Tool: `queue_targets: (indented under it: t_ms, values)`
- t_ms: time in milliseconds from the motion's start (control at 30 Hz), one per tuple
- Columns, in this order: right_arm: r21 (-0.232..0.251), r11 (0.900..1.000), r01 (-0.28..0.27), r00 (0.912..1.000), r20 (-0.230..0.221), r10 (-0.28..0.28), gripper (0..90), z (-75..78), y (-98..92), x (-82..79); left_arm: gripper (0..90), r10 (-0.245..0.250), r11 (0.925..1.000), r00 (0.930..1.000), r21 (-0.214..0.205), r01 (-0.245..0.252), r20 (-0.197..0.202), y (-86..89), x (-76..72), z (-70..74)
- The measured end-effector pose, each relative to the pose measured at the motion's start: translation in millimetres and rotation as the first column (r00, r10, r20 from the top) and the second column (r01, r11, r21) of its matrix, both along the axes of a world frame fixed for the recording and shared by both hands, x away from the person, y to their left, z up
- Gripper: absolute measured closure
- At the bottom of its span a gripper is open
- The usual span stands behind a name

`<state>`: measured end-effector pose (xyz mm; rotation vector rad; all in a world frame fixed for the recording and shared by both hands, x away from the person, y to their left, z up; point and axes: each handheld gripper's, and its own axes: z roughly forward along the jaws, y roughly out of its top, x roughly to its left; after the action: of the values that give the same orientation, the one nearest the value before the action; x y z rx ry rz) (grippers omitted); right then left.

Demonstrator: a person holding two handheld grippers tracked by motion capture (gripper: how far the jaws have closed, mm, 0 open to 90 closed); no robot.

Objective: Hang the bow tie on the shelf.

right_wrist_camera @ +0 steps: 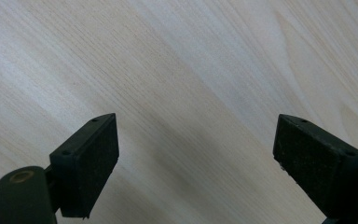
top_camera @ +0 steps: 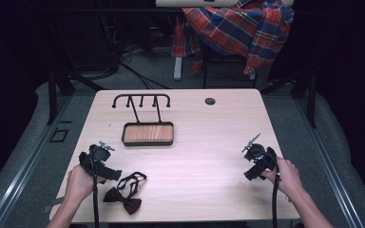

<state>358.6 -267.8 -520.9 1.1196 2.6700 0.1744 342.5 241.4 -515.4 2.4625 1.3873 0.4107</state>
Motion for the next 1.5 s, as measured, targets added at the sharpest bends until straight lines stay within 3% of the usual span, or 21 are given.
queue_targets:
  t_ms: [233, 433, 700, 767, 833, 867, 900, 1200, 1267, 1333, 1367, 1467, 1500]
  values:
    - [0.022, 0.9998, -0.002, 1.0000, 0.003, 0.002, 14.0, -1.1, 0.4, -0.7, 0.0, -0.009, 0.9995, 0.9999, -0.030, 0.009, -0.006, -0.7, -2.2, 1.0]
    - [0.012, 0.9999, -0.006, 1.0000, 0.001, 0.006, 14.0, -0.4, 0.0, -0.6, 0.0, -0.023, 0.9988, 0.9997, -0.043, 0.023, -0.010, -3.9, -3.6, 0.9]
    - [0.018, 0.9998, 0.002, 1.0000, 0.004, -0.002, 14.0, 0.2, 0.7, -1.9, 0.3, -0.078, 0.9964, 0.9962, -0.037, 0.076, -0.039, -13.5, -5.2, -3.4]
    - [-0.007, 0.9999, -0.012, 0.9999, -0.011, 0.012, 14.0, 2.2, 0.3, -0.7, 0.4, -0.094, 0.9948, 0.9946, -0.042, 0.092, -0.044, -15.8, -5.3, -4.7]
    - [0.019, 0.9998, 0.006, 1.0000, 0.006, -0.006, 14.0, -2.0, 0.1, -1.0, 0.8, -0.109, 0.9932, 0.9929, -0.046, 0.107, -0.048, -19.5, -5.2, -5.3]
    - [0.009, 1.0000, 0.000, 1.0000, -0.002, 0.000, 14.0, -1.6, 0.2, -0.5, 1.5, -0.118, 0.9921, 0.9918, -0.049, 0.116, -0.049, -21.0, -5.0, -5.7]
    - [-0.006, 0.9999, -0.010, 0.9999, -0.012, 0.010, 14.0, -0.4, 0.1, 0.1, 2.7, -0.122, 0.9916, 0.9912, -0.049, 0.120, -0.051, -22.4, -5.1, -6.1]
    - [0.011, 0.9999, 0.004, 1.0000, -0.002, -0.004, 14.0, -2.0, -0.1, -0.4, 5.7, -0.155, 0.9880, 0.9834, -0.010, 0.154, -0.095, -38.1, -0.4, -15.4]
    - [0.000, 1.0000, 0.001, 1.0000, -0.010, -0.001, 14.0, -1.3, 0.1, -0.3, 11.6, -0.172, 0.9851, 0.9807, -0.006, 0.172, -0.093, -40.9, 0.1, -16.9]
    - [-0.004, 0.9999, -0.011, 0.9998, -0.018, 0.011, 14.0, -0.9, 0.5, -1.2, 23.0, -0.212, 0.9772, 0.9718, -0.014, 0.212, -0.102, -44.9, 0.2, -17.7]
    - [-0.004, 0.9999, -0.011, 0.9998, -0.018, 0.011, 14.0, -0.9, 0.5, -1.2, 26.7, -0.212, 0.9772, 0.9718, -0.014, 0.212, -0.102, -44.9, 0.2, -17.7]
    - [0.024, 0.9996, 0.011, 0.9999, 0.003, -0.011, 14.0, -2.9, 0.2, -3.8, 34.0, -0.245, 0.9694, 0.9630, -0.018, 0.245, -0.111, -49.2, -1.1, -19.6]
    - [0.011, 0.9999, 0.001, 1.0000, -0.006, -0.001, 14.0, -1.7, -0.4, -2.9, 37.2, -0.250, 0.9681, 0.9612, -0.015, 0.250, -0.117, -50.3, -1.0, -20.7]
